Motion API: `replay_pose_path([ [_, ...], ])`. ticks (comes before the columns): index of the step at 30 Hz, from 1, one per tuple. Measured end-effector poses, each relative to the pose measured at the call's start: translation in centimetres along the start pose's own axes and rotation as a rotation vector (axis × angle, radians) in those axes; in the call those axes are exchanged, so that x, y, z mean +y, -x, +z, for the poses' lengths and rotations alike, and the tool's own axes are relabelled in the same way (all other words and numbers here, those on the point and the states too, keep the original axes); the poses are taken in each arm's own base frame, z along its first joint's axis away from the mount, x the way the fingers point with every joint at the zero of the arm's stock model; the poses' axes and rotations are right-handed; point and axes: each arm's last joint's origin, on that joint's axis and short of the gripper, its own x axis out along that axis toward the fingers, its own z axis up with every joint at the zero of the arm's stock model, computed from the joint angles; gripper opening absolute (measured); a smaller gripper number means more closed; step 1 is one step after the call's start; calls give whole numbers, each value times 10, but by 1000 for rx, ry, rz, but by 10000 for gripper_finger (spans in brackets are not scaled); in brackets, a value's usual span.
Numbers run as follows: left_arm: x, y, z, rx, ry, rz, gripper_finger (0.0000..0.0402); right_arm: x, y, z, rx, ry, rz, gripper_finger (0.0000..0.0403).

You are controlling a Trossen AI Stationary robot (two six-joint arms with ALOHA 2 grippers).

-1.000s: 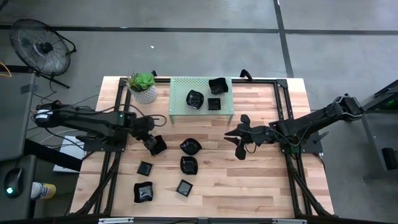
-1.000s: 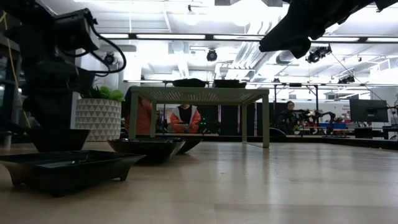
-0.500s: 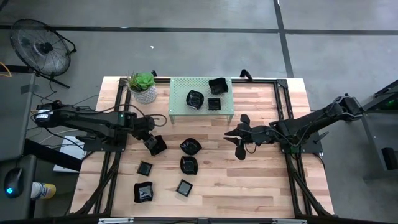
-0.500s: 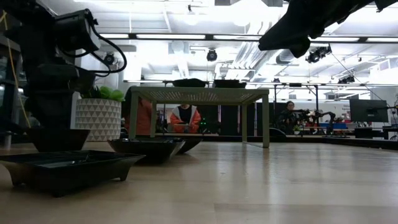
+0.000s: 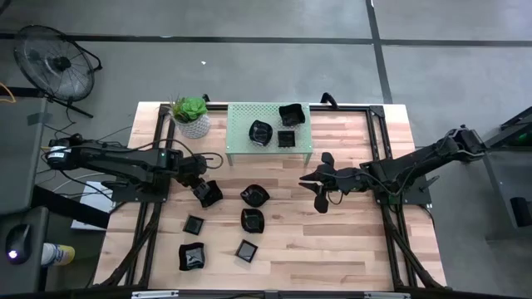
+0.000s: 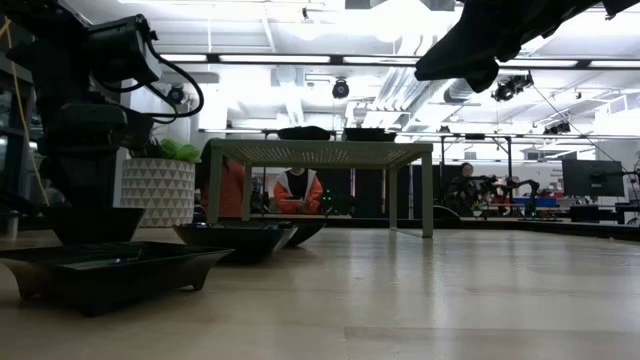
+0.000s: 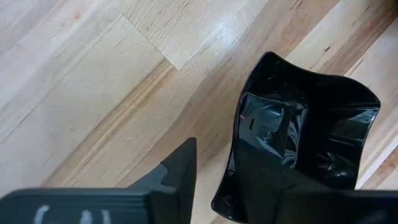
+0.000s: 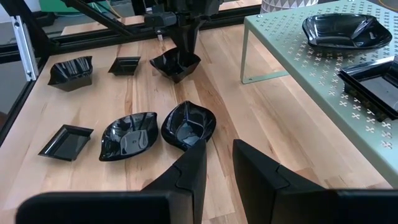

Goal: Pick & Place Mini shaped plates
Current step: Stack the distorted square plate on top of the distorted square plate on the shelf

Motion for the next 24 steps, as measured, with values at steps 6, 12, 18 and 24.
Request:
replay_pose_path([
  [6,0,0,0,0,0,-1,71,0,0,0,0,0,0,74],
  [12,0,0,0,6,-4,-7,26,0,0,0,0,0,0,74],
  [18,-1,0,-1,26,-8,-34,5,0,0,0,0,0,0,74],
  [24,-6,9,4,23,-19,-34,2,0,0,0,0,-2,1,74],
])
